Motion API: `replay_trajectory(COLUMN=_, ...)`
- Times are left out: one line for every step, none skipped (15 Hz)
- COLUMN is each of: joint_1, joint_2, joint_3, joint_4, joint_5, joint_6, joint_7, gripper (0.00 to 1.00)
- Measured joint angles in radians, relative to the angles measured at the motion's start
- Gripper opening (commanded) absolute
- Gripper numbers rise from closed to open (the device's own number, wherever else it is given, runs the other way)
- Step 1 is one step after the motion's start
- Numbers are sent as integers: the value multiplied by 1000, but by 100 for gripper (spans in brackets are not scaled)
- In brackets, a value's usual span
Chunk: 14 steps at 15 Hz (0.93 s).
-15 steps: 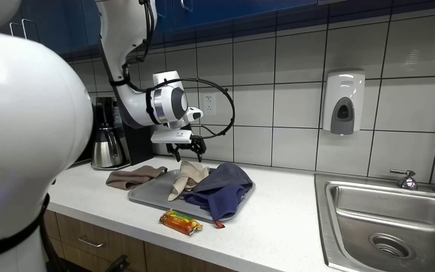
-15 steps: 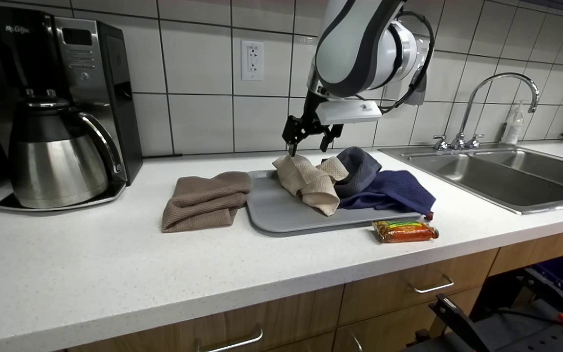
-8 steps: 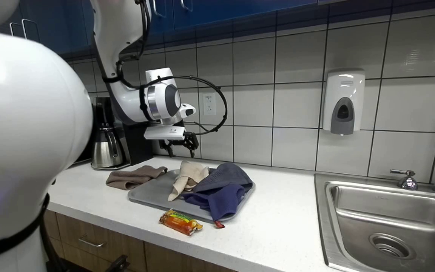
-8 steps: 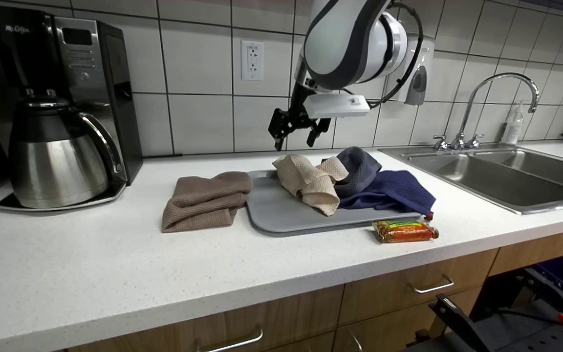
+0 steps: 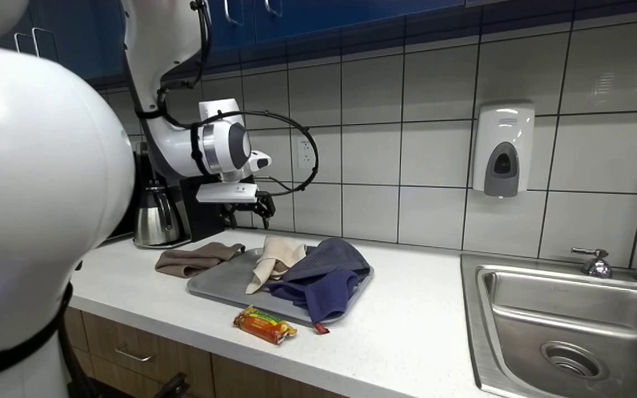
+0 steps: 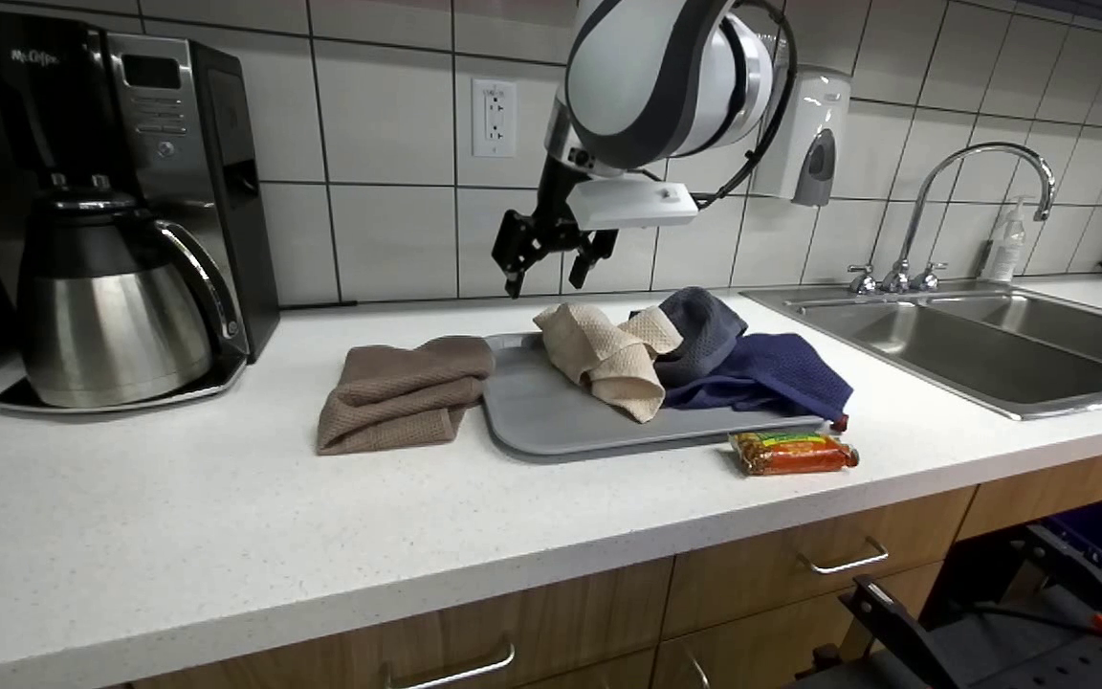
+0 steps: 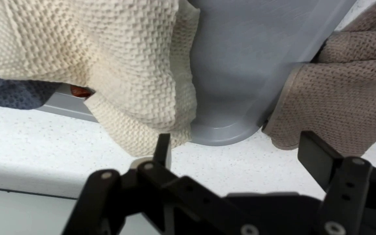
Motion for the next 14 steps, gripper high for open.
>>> replay_trajectory(joint_1=0, joint_2=0, joint_3=7, joint_4=4, joint_5=0, joint_6=-6, joint_7=0, gripper=100)
replay_trajectory(joint_1=1, joint_2=0, joint_3=13, joint_4=8, joint_5=-1, joint_6=-13, joint_7=0, gripper=100)
replay_trajectory(joint_1=2, joint_2=0, joint_3=19, joint_4=13, joint_5=-4, joint_6=-20, joint_7=0, gripper=100)
replay_trajectory(joint_1=5, joint_2=0, joint_3=22, joint_4=17, joint_5=-9, joint_6=-26, joint_7=0, gripper=100)
replay_trajectory(joint_1=8, joint_2=0, joint_3=26, joint_4=22, joint_5=-13, joint_6=-32, joint_7=0, gripper=100)
replay_trajectory(joint_1=10, joint_2=0, joint_3=32, joint_4=26, joint_5=-15, joint_6=-39, joint_7=0, gripper=100)
replay_trajectory(joint_1=15, joint_2=1, joint_3=36, joint_4=30, joint_5=-16, joint_6=-47, joint_7=0, gripper=100)
replay_trajectory(joint_1=19, joint_2=2, joint_3=41, joint_4=34, joint_5=-17, joint_6=-55, joint_7=0, gripper=100)
replay_trajectory(joint_1=23, joint_2=5, joint_3=47, joint_4=39, joint_5=-17, joint_6=-62, joint_7=0, gripper=100)
replay_trajectory(joint_1=29, joint_2=8, joint_3=49, joint_4=45, joint_5=-19, joint_6=-68, joint_7=2, gripper=100)
replay_trajectory(joint_1=37, joint_2=12, joint_3=50, joint_4=51, joint_5=-21, joint_6=-73, joint_7=3, gripper=100)
replay_trajectory(joint_1=45, joint_2=17, joint_3=50, joint_4=58, joint_5=-21, joint_6=-75, joint_7=5, gripper=100)
replay_trajectory(joint_1=53, joint_2=23, joint_3=51, joint_4=66, joint_5=-23, joint_6=-75, joint_7=10, gripper=100)
replay_trajectory(joint_1=59, joint_2=31, joint_3=54, joint_4=74, joint_5=-23, joint_6=-75, joint_7=12, gripper=100)
